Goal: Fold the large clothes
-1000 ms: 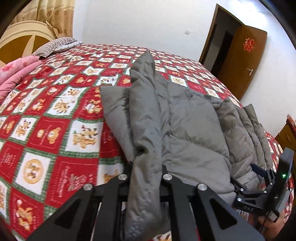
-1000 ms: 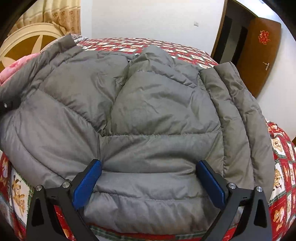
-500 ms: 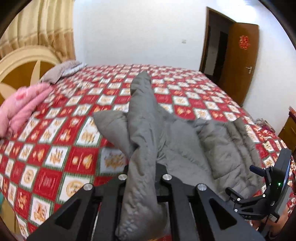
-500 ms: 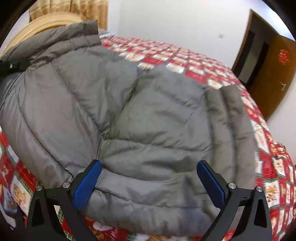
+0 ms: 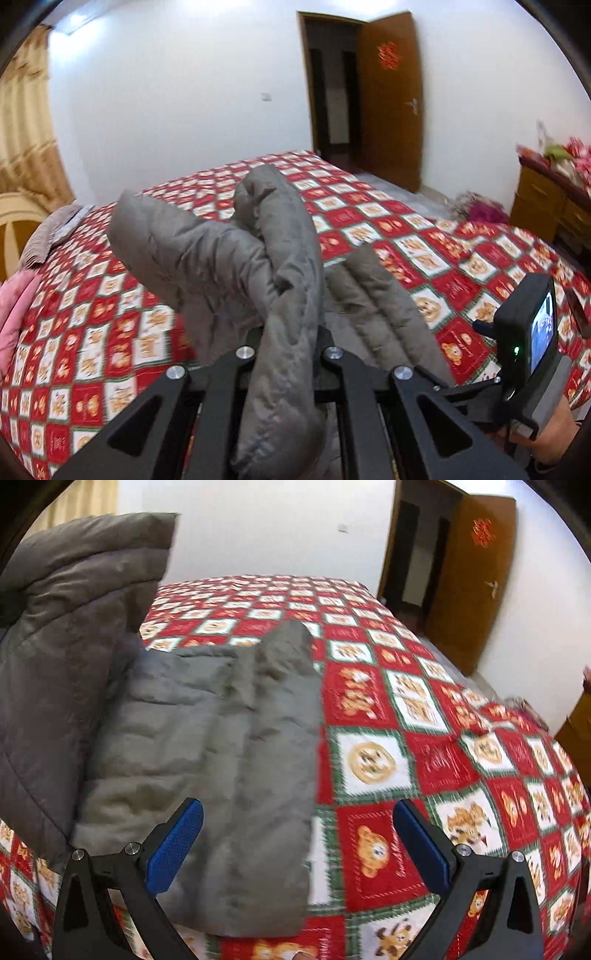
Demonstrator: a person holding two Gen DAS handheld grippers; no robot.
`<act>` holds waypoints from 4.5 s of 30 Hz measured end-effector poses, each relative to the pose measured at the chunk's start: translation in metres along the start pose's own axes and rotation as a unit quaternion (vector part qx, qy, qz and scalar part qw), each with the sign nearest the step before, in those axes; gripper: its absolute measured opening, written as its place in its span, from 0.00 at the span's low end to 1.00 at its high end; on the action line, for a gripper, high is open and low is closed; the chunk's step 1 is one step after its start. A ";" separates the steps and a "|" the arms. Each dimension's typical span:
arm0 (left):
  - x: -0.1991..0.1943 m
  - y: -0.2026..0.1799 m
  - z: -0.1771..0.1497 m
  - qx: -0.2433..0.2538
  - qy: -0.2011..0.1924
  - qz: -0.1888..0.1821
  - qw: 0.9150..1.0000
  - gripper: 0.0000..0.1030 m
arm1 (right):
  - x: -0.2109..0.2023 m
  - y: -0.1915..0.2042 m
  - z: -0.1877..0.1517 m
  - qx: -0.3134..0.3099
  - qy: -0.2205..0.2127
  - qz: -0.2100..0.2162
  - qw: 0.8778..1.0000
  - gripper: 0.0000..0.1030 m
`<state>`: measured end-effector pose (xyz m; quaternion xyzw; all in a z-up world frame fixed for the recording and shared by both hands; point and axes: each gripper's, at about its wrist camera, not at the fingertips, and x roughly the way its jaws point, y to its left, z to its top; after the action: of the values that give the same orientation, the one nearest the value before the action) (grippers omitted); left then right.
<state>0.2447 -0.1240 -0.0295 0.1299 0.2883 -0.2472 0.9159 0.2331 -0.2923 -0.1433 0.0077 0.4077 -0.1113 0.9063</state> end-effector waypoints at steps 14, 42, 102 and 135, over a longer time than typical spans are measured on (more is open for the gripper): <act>0.054 -0.074 -0.025 0.048 0.026 0.010 0.998 0.09 | 0.026 -0.054 -0.020 0.067 0.019 -0.020 0.997 0.99; 0.112 -0.128 -0.054 0.112 0.060 0.000 0.992 0.13 | 0.056 -0.095 -0.044 0.111 0.047 -0.054 0.991 0.99; 0.033 -0.108 0.006 0.048 -0.032 0.055 0.997 0.74 | 0.058 -0.127 -0.042 0.080 -0.004 -0.163 0.983 0.99; 0.127 -0.042 -0.033 0.001 0.025 0.157 0.987 0.92 | -0.008 -0.097 0.032 0.108 -0.077 -0.092 0.987 0.99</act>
<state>0.2975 -0.1949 -0.1347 0.1805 0.2874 -0.0970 0.9356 0.2316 -0.3883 -0.1085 0.0598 0.3214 -0.2376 0.9147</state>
